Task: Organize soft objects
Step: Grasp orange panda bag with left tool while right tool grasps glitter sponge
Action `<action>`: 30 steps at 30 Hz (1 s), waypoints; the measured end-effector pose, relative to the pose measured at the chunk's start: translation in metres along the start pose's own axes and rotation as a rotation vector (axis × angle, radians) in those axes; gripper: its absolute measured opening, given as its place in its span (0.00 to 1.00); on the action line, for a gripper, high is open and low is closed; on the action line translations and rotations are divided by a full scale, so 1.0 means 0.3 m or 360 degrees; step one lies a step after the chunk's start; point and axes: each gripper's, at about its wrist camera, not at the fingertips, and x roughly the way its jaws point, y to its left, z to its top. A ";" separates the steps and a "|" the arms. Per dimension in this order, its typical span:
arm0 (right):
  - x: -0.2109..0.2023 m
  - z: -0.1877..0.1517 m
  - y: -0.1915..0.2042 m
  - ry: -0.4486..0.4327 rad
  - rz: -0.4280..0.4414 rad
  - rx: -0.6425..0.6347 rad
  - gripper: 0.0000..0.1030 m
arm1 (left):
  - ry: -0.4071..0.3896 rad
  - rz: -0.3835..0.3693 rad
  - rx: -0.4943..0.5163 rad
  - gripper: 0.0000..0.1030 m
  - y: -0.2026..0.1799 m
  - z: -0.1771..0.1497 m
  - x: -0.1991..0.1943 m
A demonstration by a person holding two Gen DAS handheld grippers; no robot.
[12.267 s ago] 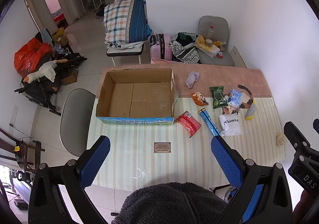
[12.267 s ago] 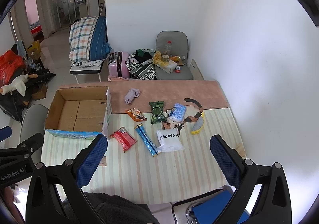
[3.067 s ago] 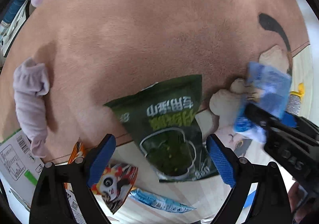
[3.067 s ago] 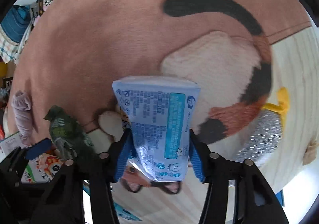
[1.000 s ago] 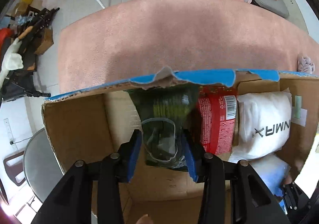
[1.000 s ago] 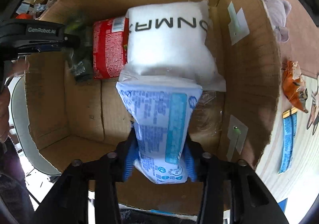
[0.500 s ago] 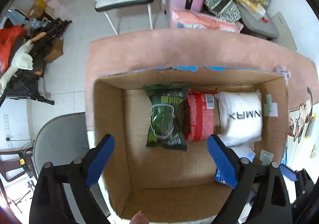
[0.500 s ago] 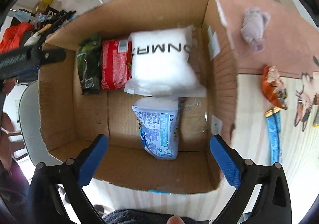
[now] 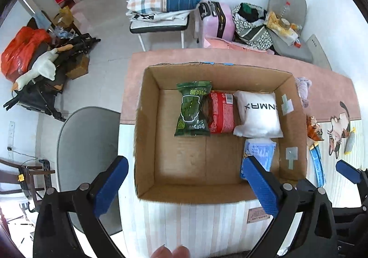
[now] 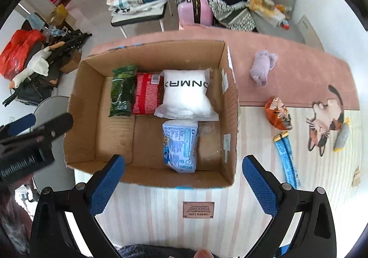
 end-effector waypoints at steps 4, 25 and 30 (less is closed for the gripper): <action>-0.076 -0.051 0.008 -0.0057 -0.0018 -0.0032 1.00 | -0.0079 0.0028 -0.0042 0.99 0.014 -0.056 -0.086; -0.198 -0.146 -0.588 -0.0060 0.0015 0.0361 1.00 | -0.0011 -0.0207 0.0215 0.99 -0.542 -0.011 -0.150; -0.150 -0.150 -1.022 -0.0017 -0.0095 0.0649 1.00 | 0.0268 -0.0345 0.0349 0.99 -0.867 0.081 0.037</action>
